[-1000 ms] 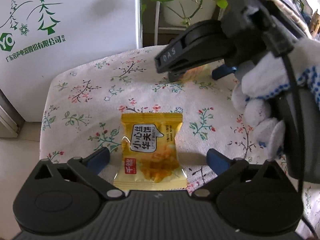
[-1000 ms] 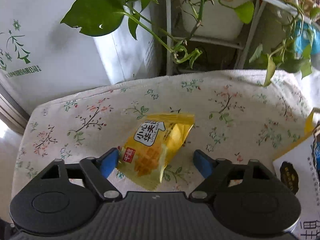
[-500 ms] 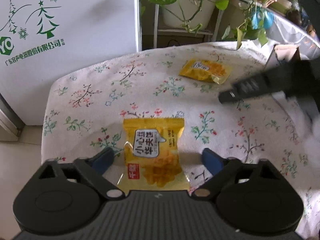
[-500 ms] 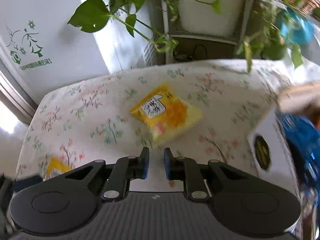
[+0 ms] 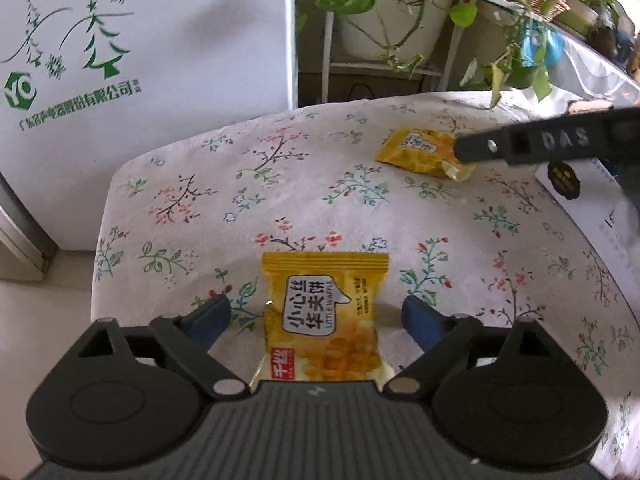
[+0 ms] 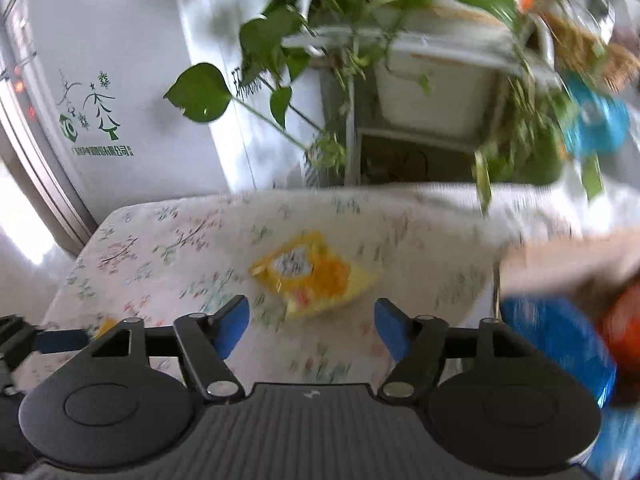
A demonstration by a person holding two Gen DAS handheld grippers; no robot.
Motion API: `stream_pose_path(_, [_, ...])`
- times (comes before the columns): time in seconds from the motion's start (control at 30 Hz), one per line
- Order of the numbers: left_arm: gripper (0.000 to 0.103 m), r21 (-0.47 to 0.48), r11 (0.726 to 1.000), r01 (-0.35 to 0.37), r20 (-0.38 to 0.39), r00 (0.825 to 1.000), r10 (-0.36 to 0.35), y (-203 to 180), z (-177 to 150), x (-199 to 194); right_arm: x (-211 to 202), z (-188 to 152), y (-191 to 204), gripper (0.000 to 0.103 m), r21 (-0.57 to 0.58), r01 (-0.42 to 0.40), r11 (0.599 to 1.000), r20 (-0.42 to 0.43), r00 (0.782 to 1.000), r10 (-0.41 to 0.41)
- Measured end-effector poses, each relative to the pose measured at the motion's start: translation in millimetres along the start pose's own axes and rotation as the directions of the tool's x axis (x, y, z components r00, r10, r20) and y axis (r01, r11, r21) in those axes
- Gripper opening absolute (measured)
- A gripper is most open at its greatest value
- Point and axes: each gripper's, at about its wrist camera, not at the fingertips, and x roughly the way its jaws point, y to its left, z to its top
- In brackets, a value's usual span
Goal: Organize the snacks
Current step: 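Grasp the large yellow bag with the left gripper while the right gripper grasps the small yellow bag, then carry the small yellow bag to the box and release it with the right gripper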
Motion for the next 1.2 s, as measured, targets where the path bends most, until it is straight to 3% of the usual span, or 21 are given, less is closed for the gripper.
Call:
stream_pose_path(0.07, [0.097, 0.001, 1.000, 0.003, -0.003, 1.000, -0.003, 2, 0, 1, 11, 7, -1, 0.088, -0.035, -0.016, 0.999, 0.000, 1.000, 0.016])
stream_pose_path(0.2, [0.098, 0.002, 1.000, 0.010, -0.012, 1.000, -0.010, 4, 1, 3, 36, 15, 1, 0.088, -0.089, -0.060, 0.994, -0.026, 0.998, 0.058])
stream_pose_path(0.37, [0.097, 0.007, 1.000, 0.017, -0.004, 1.000, -0.017, 5, 1, 3, 54, 10, 8, 0.091, -0.159, -0.058, 0.986, -0.051, 0.997, 0.050])
stream_pose_path(0.4, [0.096, 0.005, 1.000, 0.017, 0.001, 1.000, -0.017, 5, 0, 2, 57, 9, 8, 0.091, -0.157, -0.059, 0.986, -0.058, 0.997, 0.051])
stream_pose_path(0.5, [0.080, 0.007, 1.000, 0.018, 0.029, 0.999, -0.018, 6, 0, 0, 56, 5, 6, 0.071, -0.115, -0.046, 0.992, -0.053, 0.998, 0.040])
stream_pose_path(0.53, [0.066, 0.008, 1.000, 0.027, 0.037, 0.999, -0.027, 6, 0, -2, 54, 4, 4, 0.069, -0.101, -0.049, 0.994, -0.053, 0.998, 0.043])
stream_pose_path(0.57, [0.061, 0.010, 0.999, 0.032, 0.043, 0.999, -0.032, 6, 1, -3, 51, 3, 3, 0.068, -0.082, -0.060, 0.995, -0.052, 0.997, 0.055])
stream_pose_path(0.67, [0.053, 0.000, 1.000, 0.030, 0.049, 0.998, -0.030, 8, 0, -4, 40, -3, 1, 0.065, -0.041, -0.069, 0.997, -0.058, 0.996, 0.066])
stream_pose_path(0.87, [0.051, -0.013, 0.998, 0.057, 0.042, 0.998, -0.057, 9, -2, -10, 2, -23, 1, 0.065, 0.055, -0.045, 0.997, -0.053, 0.997, 0.048])
stream_pose_path(1.2, [0.051, -0.004, 0.998, 0.060, 0.078, 0.995, -0.060, -7, -3, -36, -68, -59, 12, 0.065, 0.006, -0.010, 1.000, -0.053, 0.999, 0.011])
